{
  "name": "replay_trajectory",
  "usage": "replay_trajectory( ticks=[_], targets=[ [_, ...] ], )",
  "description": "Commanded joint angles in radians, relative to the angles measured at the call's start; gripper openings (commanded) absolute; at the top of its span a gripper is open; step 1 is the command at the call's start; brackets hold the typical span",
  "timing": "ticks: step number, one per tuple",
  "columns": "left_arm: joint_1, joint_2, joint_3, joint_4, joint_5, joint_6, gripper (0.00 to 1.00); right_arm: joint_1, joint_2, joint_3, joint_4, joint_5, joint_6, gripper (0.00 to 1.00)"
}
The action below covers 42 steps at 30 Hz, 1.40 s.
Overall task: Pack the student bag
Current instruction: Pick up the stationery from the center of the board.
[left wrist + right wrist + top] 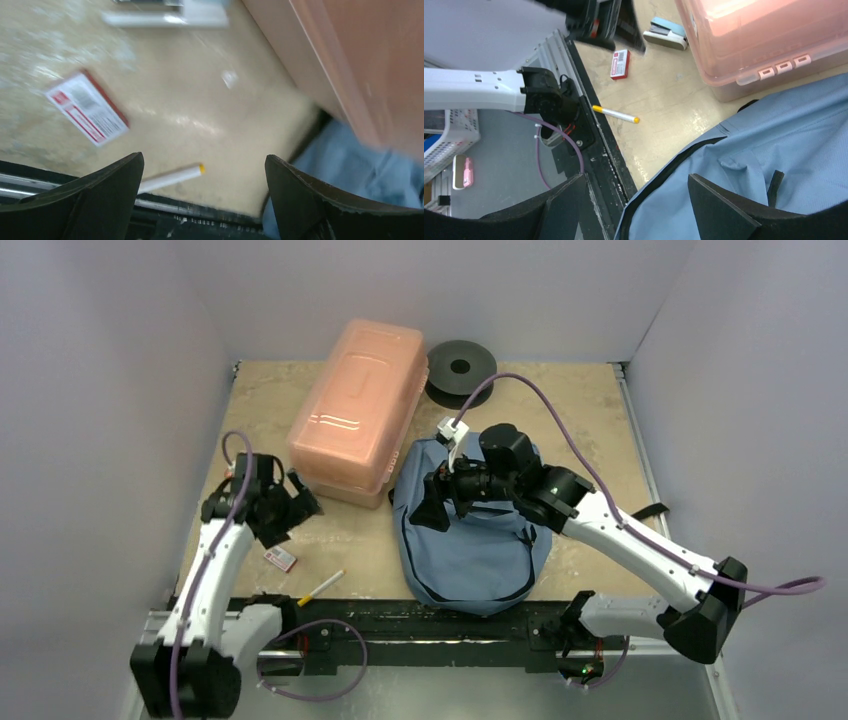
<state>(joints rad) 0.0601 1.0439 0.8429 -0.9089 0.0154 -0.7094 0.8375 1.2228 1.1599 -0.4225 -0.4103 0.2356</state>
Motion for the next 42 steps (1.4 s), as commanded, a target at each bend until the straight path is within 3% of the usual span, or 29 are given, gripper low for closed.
replay_trajectory(
  ticks=[1, 4, 6, 9, 13, 18, 23, 27, 32, 42],
  targets=[
    [-0.219, -0.227, -0.083, -0.078, 0.177, -0.012, 0.88, 0.002, -0.057, -0.020, 0.062, 0.010, 0.017, 0.79],
    [-0.330, -0.211, -0.099, -0.139, 0.143, -0.078, 0.81, 0.002, -0.081, -0.027, 0.071, 0.013, 0.019, 0.80],
    [-0.419, -0.172, -0.107, -0.158, 0.104, -0.211, 0.80, 0.001, -0.089, -0.031, 0.074, 0.012, 0.022, 0.80],
    [-0.512, -0.172, -0.164, -0.157, 0.065, -0.589, 0.79, 0.002, -0.097, -0.035, 0.072, 0.011, 0.025, 0.80],
    [-0.536, -0.282, -0.322, -0.014, 0.048, -1.059, 0.80, 0.002, -0.111, -0.039, 0.071, 0.023, 0.027, 0.80],
    [-0.537, -0.359, -0.358, -0.140, -0.072, -1.445, 0.78, 0.002, -0.120, -0.037, 0.056, 0.030, 0.024, 0.80],
    [-0.537, -0.247, -0.306, -0.190, -0.060, -1.592, 0.70, 0.002, -0.119, -0.052, 0.070, 0.020, 0.032, 0.80],
    [-0.537, -0.144, -0.329, -0.089, 0.005, -1.634, 0.64, 0.002, -0.118, -0.048, 0.067, 0.016, 0.031, 0.79],
    [-0.536, -0.123, -0.360, -0.057, -0.069, -1.721, 0.61, 0.002, -0.128, -0.043, 0.058, 0.013, 0.028, 0.79],
    [-0.537, -0.016, -0.357, -0.054, -0.112, -1.754, 0.48, 0.002, -0.151, -0.057, 0.060, 0.008, 0.027, 0.79]
  ],
)
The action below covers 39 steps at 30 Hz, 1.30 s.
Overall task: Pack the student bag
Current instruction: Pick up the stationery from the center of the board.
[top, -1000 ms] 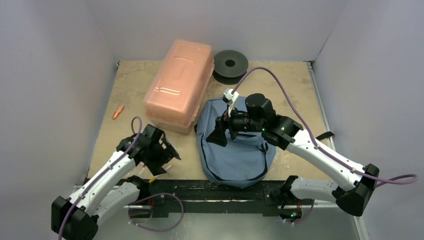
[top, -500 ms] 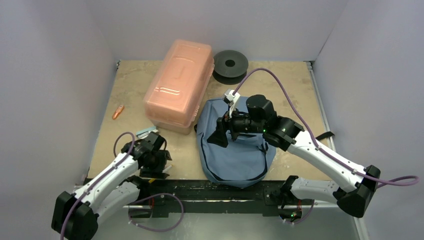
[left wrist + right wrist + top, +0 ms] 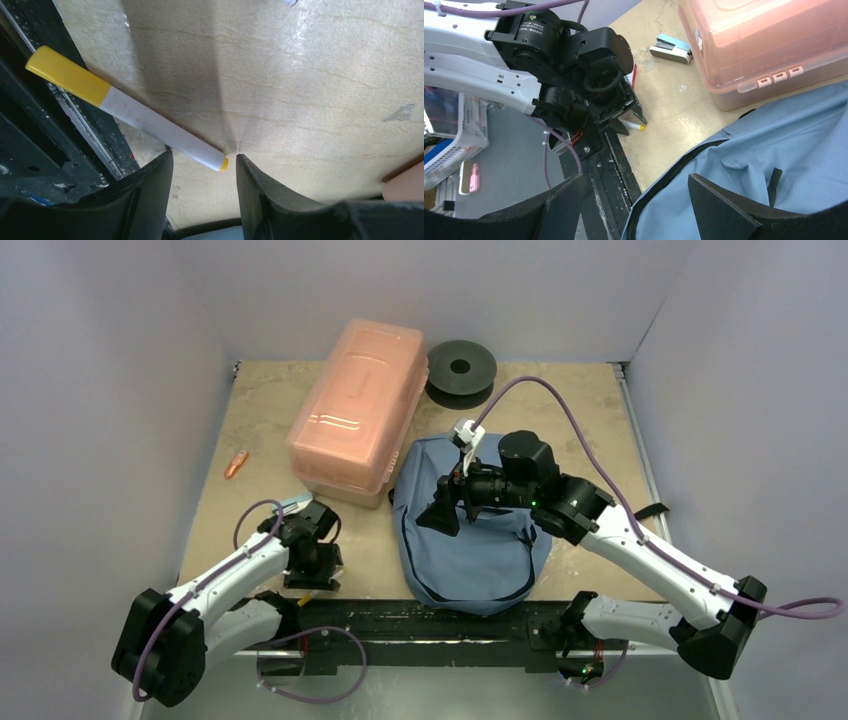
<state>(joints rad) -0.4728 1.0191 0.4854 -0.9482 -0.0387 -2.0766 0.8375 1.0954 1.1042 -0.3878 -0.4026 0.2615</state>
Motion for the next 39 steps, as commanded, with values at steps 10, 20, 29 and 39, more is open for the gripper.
replay_trajectory(
  ticks=[10, 20, 29, 39],
  targets=[
    [-0.004, 0.105, -0.013, 0.031, -0.031, -0.315, 0.21, 0.002, -0.039, -0.010, 0.030, 0.009, -0.001, 0.80],
    [-0.171, 0.223, 0.138, 0.058, 0.034, -0.274, 0.00, 0.002, -0.014, -0.007, 0.048, 0.010, 0.005, 0.79],
    [-0.311, 0.366, 0.363, 0.052, -0.049, 0.029, 0.00, 0.002, -0.005, -0.001, 0.048, 0.022, 0.004, 0.80],
    [-0.389, 0.492, 0.306, -0.011, -0.143, 0.463, 0.01, 0.002, -0.019, -0.021, 0.061, 0.044, 0.002, 0.79]
  ],
)
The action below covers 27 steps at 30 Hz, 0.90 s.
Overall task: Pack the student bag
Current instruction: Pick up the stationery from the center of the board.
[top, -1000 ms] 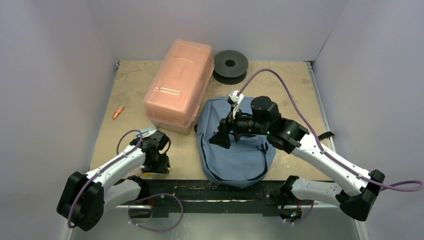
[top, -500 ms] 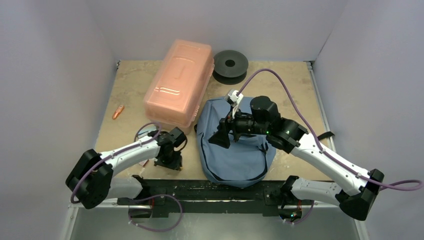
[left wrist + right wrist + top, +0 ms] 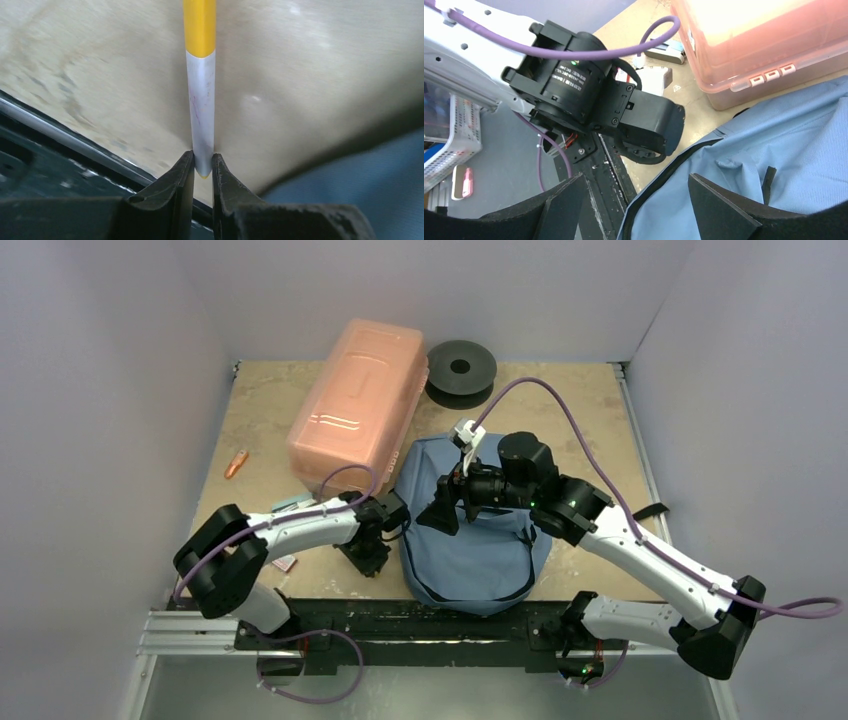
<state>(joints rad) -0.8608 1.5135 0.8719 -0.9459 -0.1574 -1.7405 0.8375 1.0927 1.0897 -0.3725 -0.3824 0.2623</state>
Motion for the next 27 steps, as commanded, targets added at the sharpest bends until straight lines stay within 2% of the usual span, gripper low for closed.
replay_trajectory(
  ticks=[1, 2, 5, 8, 9, 11, 15, 19, 23, 27],
  targets=[
    [-0.002, -0.011, -0.101, 0.025, -0.011, 0.122, 0.05, 0.002, -0.013, -0.006, 0.047, 0.021, 0.002, 0.79],
    [-0.001, -0.026, -0.115, 0.040, -0.005, 0.119, 0.10, 0.002, -0.008, -0.003, 0.047, 0.017, 0.003, 0.79],
    [-0.001, -0.099, -0.133, 0.045, -0.045, 0.117, 0.38, 0.002, 0.002, 0.005, 0.038, 0.008, 0.002, 0.79],
    [0.011, -0.181, -0.127, 0.034, -0.092, 0.178, 0.60, 0.002, 0.003, 0.000, 0.042, 0.008, 0.005, 0.79],
    [0.020, -0.204, -0.120, 0.011, -0.101, 0.191, 0.66, 0.002, 0.003, -0.001, 0.040, 0.010, 0.004, 0.79],
    [0.065, -0.251, -0.123, -0.008, -0.108, 0.237, 0.72, 0.002, 0.001, -0.007, 0.040, 0.012, 0.003, 0.79],
    [0.204, -0.386, -0.211, 0.075, -0.092, 0.356, 0.73, 0.002, 0.002, -0.017, 0.043, 0.009, 0.007, 0.79],
    [0.319, -0.465, -0.280, 0.179, -0.092, 0.440, 0.62, 0.002, 0.009, -0.014, 0.043, 0.003, 0.008, 0.79],
    [0.378, -0.456, -0.285, 0.253, -0.114, 0.496, 0.50, 0.002, 0.012, -0.017, 0.045, 0.004, 0.006, 0.79],
    [0.382, -0.371, -0.274, 0.331, -0.083, 0.510, 0.46, 0.002, 0.018, -0.021, 0.050, -0.005, 0.008, 0.79]
  ],
)
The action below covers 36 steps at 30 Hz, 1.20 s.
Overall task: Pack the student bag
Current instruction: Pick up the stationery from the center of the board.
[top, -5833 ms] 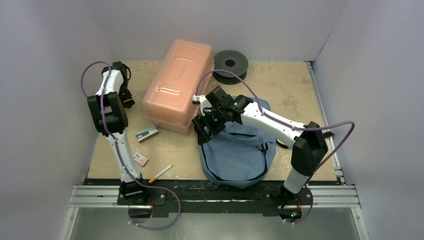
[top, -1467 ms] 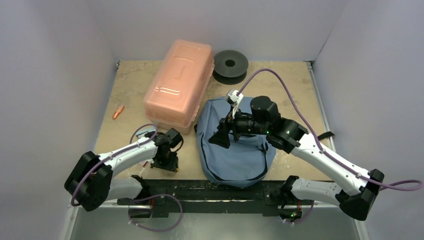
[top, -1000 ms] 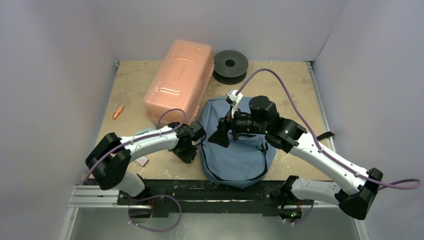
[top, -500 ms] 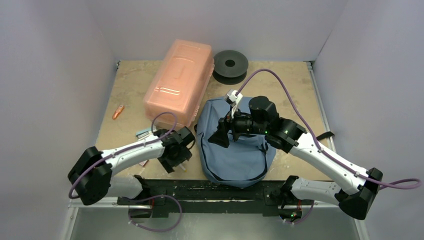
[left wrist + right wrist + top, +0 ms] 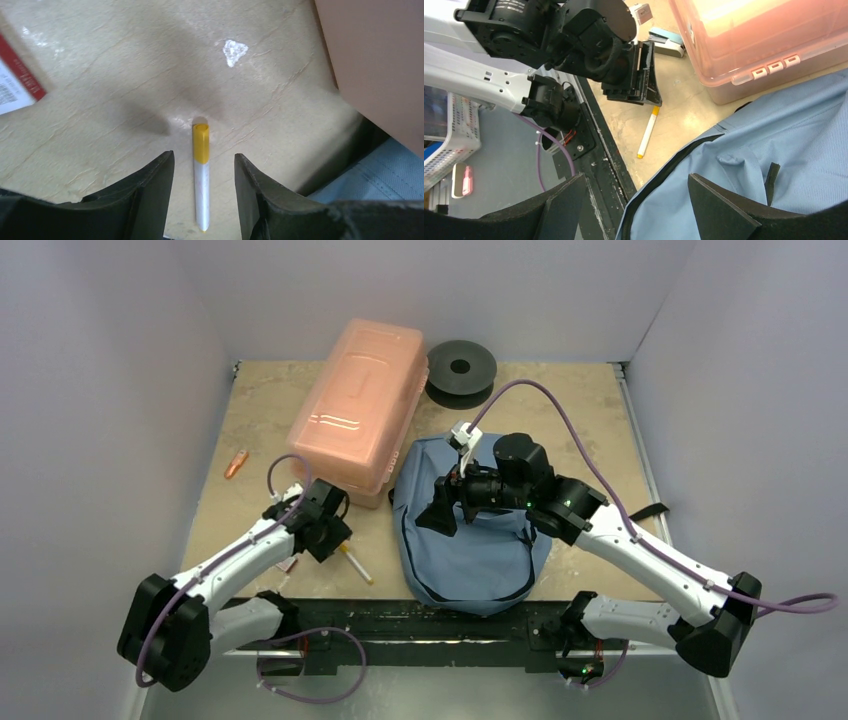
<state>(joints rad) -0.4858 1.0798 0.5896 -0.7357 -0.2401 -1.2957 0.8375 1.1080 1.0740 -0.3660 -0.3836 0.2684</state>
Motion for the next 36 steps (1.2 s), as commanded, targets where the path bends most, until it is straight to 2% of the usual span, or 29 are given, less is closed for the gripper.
replay_trajectory(
  ticks=[1, 4, 8, 15, 18, 25, 30, 34, 36],
  targets=[
    [0.009, 0.089, 0.019, 0.121, -0.004, 0.071, 0.45, 0.002, 0.004, -0.005, 0.043, -0.004, 0.002, 0.79],
    [0.010, 0.156, 0.033, 0.130, -0.001, 0.074, 0.36, 0.001, 0.003, -0.005, 0.043, -0.002, 0.003, 0.79],
    [0.009, 0.194, 0.039, 0.082, -0.022, 0.035, 0.32, 0.002, -0.001, -0.008, 0.042, 0.002, 0.003, 0.79],
    [0.003, 0.233, 0.035, 0.078, -0.022, 0.025, 0.14, 0.002, 0.006, -0.007, 0.044, -0.001, 0.007, 0.79],
    [-0.006, 0.226, 0.040, 0.061, -0.032, 0.026, 0.01, 0.002, 0.004, -0.003, 0.038, 0.004, 0.005, 0.79],
    [-0.005, 0.054, 0.141, -0.194, -0.126, 0.014, 0.00, 0.002, 0.006, -0.005, 0.039, 0.008, 0.002, 0.79],
    [0.008, -0.115, 0.268, -0.458, -0.370, -0.023, 0.00, 0.002, 0.010, -0.010, 0.042, 0.006, 0.000, 0.79],
    [0.064, -0.145, 0.397, -0.614, -0.637, -0.058, 0.00, 0.002, 0.019, -0.017, 0.053, -0.016, 0.009, 0.79],
    [0.112, -0.141, 0.449, -0.623, -0.742, -0.038, 0.00, 0.002, 0.025, -0.018, 0.053, -0.017, 0.009, 0.79]
  ],
)
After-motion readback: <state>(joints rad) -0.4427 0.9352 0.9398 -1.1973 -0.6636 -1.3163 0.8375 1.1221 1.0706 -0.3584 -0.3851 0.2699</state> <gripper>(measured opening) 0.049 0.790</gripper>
